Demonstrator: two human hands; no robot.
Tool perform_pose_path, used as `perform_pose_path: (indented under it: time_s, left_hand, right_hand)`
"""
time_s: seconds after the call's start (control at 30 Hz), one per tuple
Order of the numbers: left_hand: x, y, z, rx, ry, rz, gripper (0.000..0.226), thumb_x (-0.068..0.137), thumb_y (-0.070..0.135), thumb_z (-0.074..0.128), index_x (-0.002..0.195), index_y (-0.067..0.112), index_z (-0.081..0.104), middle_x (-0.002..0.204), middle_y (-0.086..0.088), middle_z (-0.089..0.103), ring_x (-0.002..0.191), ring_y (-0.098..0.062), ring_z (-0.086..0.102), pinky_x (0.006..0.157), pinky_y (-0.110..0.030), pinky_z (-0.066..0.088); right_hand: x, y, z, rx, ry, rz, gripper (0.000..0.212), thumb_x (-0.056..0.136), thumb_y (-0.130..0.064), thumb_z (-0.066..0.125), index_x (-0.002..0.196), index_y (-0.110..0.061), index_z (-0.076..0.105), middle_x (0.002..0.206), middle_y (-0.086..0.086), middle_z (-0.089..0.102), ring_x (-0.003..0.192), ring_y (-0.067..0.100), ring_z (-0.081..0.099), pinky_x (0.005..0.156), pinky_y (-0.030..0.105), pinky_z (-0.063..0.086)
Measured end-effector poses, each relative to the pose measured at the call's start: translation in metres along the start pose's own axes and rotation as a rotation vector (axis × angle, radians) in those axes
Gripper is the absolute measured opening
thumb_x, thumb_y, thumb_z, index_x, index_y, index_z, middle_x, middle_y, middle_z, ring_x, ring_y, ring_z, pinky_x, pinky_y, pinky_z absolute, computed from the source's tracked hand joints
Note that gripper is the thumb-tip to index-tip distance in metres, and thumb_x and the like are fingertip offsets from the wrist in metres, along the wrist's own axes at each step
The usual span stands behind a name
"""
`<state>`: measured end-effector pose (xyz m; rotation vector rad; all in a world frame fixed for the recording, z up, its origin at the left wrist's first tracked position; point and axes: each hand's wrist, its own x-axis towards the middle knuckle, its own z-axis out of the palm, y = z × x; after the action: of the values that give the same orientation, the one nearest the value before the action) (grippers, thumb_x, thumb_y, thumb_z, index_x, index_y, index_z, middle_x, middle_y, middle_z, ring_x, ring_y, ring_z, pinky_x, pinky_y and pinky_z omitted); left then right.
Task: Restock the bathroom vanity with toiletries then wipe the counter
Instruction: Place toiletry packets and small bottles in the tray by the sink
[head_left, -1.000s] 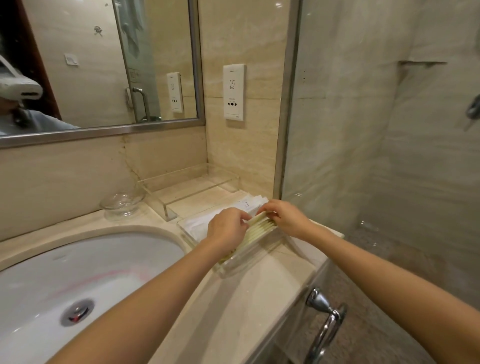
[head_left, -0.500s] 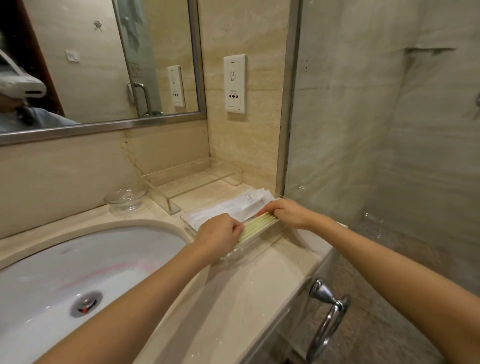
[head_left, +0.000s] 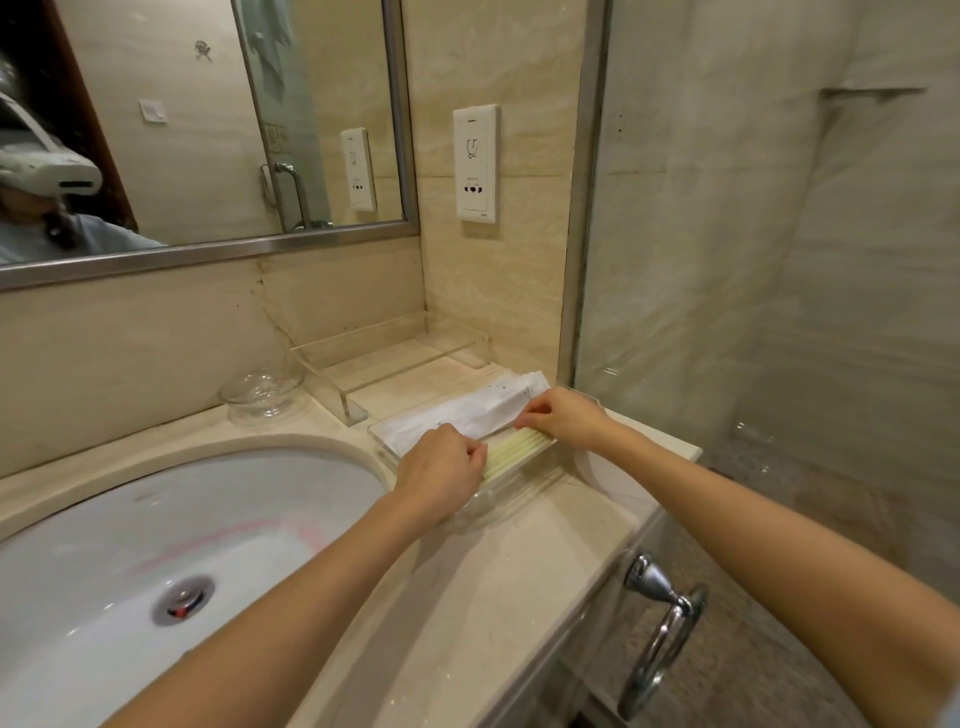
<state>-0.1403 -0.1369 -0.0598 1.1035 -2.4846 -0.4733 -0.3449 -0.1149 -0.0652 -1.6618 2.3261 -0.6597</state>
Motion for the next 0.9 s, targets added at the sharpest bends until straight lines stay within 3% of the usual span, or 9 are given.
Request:
perform_pose_path:
  time_s: [0.07,0.13,0.23,0.37,0.47,0.6,0.73,0.9]
  left_hand:
    - [-0.001,-0.001,0.0,-0.003,0.021,-0.003,0.046,0.095,0.027,0.042,0.051,0.014,0.043,0.056,-0.002,0.048,0.056,-0.016,0.046,0.054,-0.028,0.037]
    - [-0.004,-0.001,-0.001,-0.004,0.042,0.015,0.045,0.094,0.028,0.043,0.051,0.016,0.045,0.053,0.0,0.047,0.058,-0.019,0.05,0.057,-0.029,0.041]
    - [-0.007,0.0,-0.002,0.009,0.041,0.044,0.039,0.096,0.029,0.042,0.063,0.015,0.056,0.068,-0.003,0.057,0.074,-0.022,0.06,0.063,-0.031,0.044]
    - [-0.003,-0.002,-0.004,0.012,-0.032,0.046,0.033,0.095,0.029,0.043,0.067,0.021,0.057,0.071,0.001,0.059,0.076,-0.021,0.06,0.065,-0.031,0.043]
    - [-0.002,0.0,-0.006,0.0,-0.057,0.036,0.027,0.094,0.033,0.044,0.095,0.023,0.069,0.091,0.002,0.067,0.078,-0.015,0.059,0.069,-0.029,0.046]
    - [-0.01,0.011,-0.012,0.018,-0.014,0.061,0.032,0.096,0.032,0.044,0.119,0.021,0.063,0.109,-0.001,0.065,0.095,-0.016,0.062,0.08,-0.03,0.047]
    - [-0.023,0.037,-0.015,0.018,0.002,0.116,0.032,0.096,0.03,0.045,0.123,0.022,0.06,0.116,-0.002,0.061,0.105,-0.018,0.058,0.087,-0.031,0.045]
    - [-0.044,0.089,-0.009,-0.023,0.036,0.247,0.031,0.095,0.028,0.047,0.122,0.021,0.061,0.115,-0.001,0.064,0.104,-0.019,0.059,0.089,-0.031,0.045]
  right_hand:
    - [-0.002,0.0,0.001,-0.002,0.019,-0.011,0.022,0.089,-0.043,0.056,0.088,-0.029,0.073,0.075,-0.006,0.065,0.069,0.009,0.054,0.062,0.028,0.038]
    - [-0.003,0.001,0.002,-0.027,0.015,-0.021,0.024,0.09,-0.044,0.053,0.089,-0.03,0.072,0.083,0.0,0.067,0.075,0.013,0.058,0.067,0.03,0.041]
    - [-0.007,0.002,0.002,-0.036,0.013,-0.039,0.026,0.092,-0.044,0.048,0.089,-0.033,0.071,0.09,0.001,0.068,0.082,0.015,0.06,0.07,0.031,0.042]
    - [-0.013,0.002,0.0,0.001,0.014,-0.038,0.027,0.094,-0.042,0.046,0.095,-0.034,0.072,0.089,-0.009,0.067,0.085,0.013,0.058,0.073,0.031,0.041]
    - [-0.024,0.002,-0.003,0.085,0.04,-0.055,0.026,0.094,-0.038,0.049,0.104,-0.03,0.072,0.091,-0.014,0.064,0.089,0.009,0.056,0.077,0.026,0.04]
    - [-0.049,0.008,-0.013,0.279,0.092,-0.082,0.022,0.094,-0.025,0.054,0.106,-0.021,0.071,0.109,-0.007,0.066,0.104,0.01,0.057,0.091,0.027,0.043]
    - [-0.082,0.017,-0.034,0.292,0.124,-0.105,0.022,0.094,-0.019,0.054,0.11,-0.02,0.069,0.115,-0.005,0.067,0.11,0.008,0.056,0.098,0.027,0.04]
    - [-0.13,0.036,-0.063,0.294,0.15,-0.076,0.023,0.092,-0.012,0.055,0.11,-0.015,0.069,0.113,-0.001,0.068,0.106,0.008,0.058,0.099,0.028,0.042]
